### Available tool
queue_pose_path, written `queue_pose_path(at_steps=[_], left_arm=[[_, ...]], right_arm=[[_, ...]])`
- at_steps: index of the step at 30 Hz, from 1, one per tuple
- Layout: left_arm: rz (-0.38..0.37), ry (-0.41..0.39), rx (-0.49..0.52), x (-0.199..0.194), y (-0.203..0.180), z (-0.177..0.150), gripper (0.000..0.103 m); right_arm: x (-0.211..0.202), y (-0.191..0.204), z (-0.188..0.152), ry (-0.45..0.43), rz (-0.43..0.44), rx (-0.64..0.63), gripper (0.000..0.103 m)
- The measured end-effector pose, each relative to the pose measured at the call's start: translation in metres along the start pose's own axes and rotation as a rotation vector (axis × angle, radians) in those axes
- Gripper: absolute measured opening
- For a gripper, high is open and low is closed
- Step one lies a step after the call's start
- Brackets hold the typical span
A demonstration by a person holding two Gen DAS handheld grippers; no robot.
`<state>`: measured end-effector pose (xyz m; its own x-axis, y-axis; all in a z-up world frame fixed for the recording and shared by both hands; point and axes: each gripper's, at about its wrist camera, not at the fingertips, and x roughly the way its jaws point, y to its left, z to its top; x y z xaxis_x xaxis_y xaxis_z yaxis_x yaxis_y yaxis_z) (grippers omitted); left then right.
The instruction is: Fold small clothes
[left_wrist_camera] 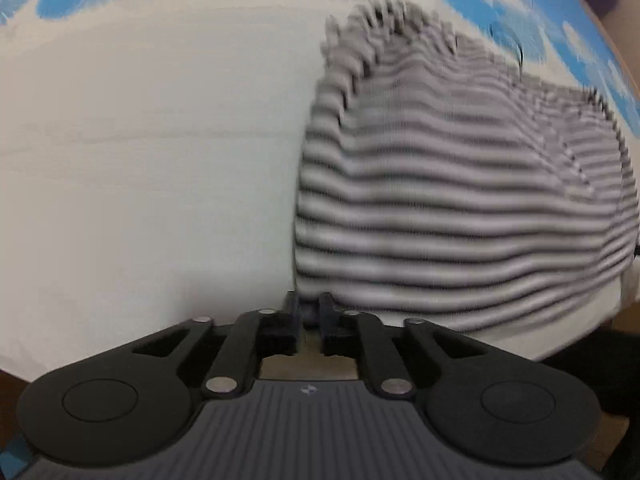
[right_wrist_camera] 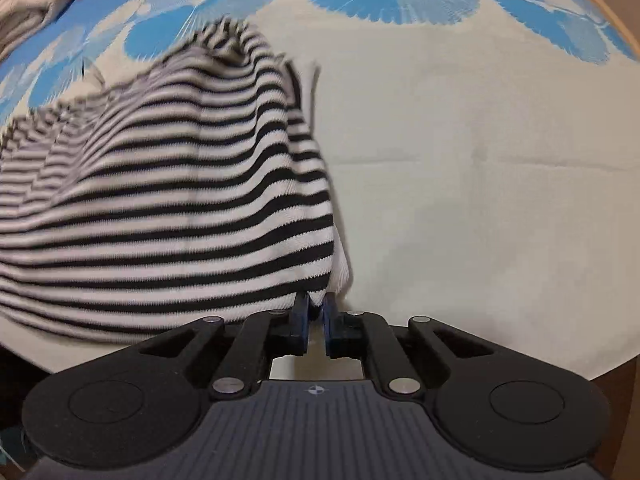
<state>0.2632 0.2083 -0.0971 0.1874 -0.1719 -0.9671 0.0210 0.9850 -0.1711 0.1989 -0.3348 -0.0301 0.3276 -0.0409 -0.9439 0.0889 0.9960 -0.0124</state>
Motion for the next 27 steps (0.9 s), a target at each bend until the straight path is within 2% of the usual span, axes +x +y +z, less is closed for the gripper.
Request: queue_pose_path(at_steps=[1,2,4,6,10,14,19,22,24,25,26,27], left_arm=[[-0.014,-0.043,-0.018,-0.007,0.002,0.003,0.029],[-0.042,-0.09,-0.043,-0.015,0.004,0.005,0.038],[-0.097,-0.161,-0.078,-0.023,0.007,0.009,0.042],[-0.111,-0.201,-0.093,-0.023,0.001,0.016,0.042],[-0.063,-0.248,-0.118,-0.01,-0.013,0.033,0.043],[-0.05,-0.336,-0.199,-0.001,-0.016,0.055,0.058],[0.004,-0.376,-0.222,0.009,-0.033,0.082,0.058],[0.076,-0.374,-0.198,0.019,-0.045,0.098,0.058],[0.086,-0.384,-0.197,0.025,-0.05,0.106,0.056],[0.082,-0.387,-0.198,0.028,-0.052,0.11,0.045],[0.081,-0.384,-0.189,0.032,-0.053,0.114,0.018],[0.091,-0.377,-0.178,0.035,-0.054,0.118,0.005]], right_arm=[[-0.006,0.002,0.0,-0.047,-0.03,0.004,0.015],[-0.012,0.003,0.002,-0.089,-0.05,0.004,0.035],[-0.018,0.004,0.005,-0.165,-0.044,-0.003,0.055],[-0.019,0.007,0.009,-0.217,-0.018,-0.02,0.055],[-0.013,0.016,0.02,-0.294,-0.001,-0.018,0.055],[-0.001,0.022,0.035,-0.333,-0.02,0.032,0.055],[0.015,0.03,0.063,-0.386,-0.067,0.077,0.055],[0.026,0.033,0.077,-0.388,-0.088,0.05,0.055],[0.035,0.035,0.086,-0.374,-0.075,0.035,0.054],[0.04,0.035,0.09,-0.36,-0.051,0.032,0.052],[0.043,0.034,0.093,-0.351,-0.032,0.034,0.035],[0.046,0.034,0.097,-0.34,-0.012,0.04,0.021]])
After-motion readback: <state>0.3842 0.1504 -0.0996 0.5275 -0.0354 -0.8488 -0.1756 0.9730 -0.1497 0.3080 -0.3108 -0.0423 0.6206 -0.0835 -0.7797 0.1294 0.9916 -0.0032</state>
